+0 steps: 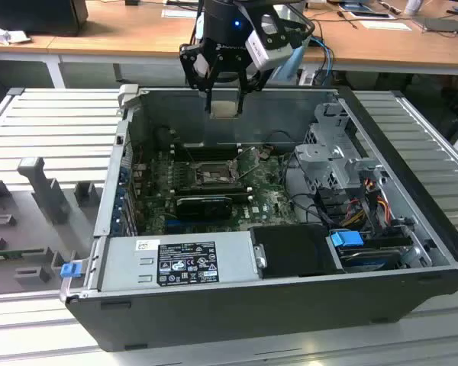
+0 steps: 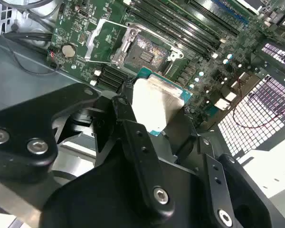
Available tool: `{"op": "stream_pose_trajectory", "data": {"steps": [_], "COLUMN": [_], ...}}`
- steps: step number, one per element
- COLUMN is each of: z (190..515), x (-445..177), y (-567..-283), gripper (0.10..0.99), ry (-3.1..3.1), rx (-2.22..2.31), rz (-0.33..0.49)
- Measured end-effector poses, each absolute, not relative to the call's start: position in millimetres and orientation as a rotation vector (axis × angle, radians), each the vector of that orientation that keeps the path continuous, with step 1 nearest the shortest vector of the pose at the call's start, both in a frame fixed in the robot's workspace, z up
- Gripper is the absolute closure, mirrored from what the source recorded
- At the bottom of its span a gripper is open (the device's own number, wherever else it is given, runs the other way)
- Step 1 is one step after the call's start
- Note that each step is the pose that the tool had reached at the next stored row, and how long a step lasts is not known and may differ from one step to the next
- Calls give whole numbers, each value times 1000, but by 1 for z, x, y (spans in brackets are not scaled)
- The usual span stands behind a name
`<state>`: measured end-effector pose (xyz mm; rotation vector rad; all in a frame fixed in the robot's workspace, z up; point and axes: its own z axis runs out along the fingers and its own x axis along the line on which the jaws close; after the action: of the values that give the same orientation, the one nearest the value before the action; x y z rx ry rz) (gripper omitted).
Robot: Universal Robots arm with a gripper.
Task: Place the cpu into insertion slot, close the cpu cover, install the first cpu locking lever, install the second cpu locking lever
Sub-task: 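Place the cpu into insertion slot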
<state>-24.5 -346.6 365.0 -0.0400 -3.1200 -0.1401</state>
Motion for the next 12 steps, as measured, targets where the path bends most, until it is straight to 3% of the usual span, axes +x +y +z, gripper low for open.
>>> {"op": "stream_pose_trajectory", "data": {"steps": [12], "z": [365], "x": [-25], "y": [-347], "gripper": [557], "ry": [-3120], "rx": [-94], "rz": [-141]}}
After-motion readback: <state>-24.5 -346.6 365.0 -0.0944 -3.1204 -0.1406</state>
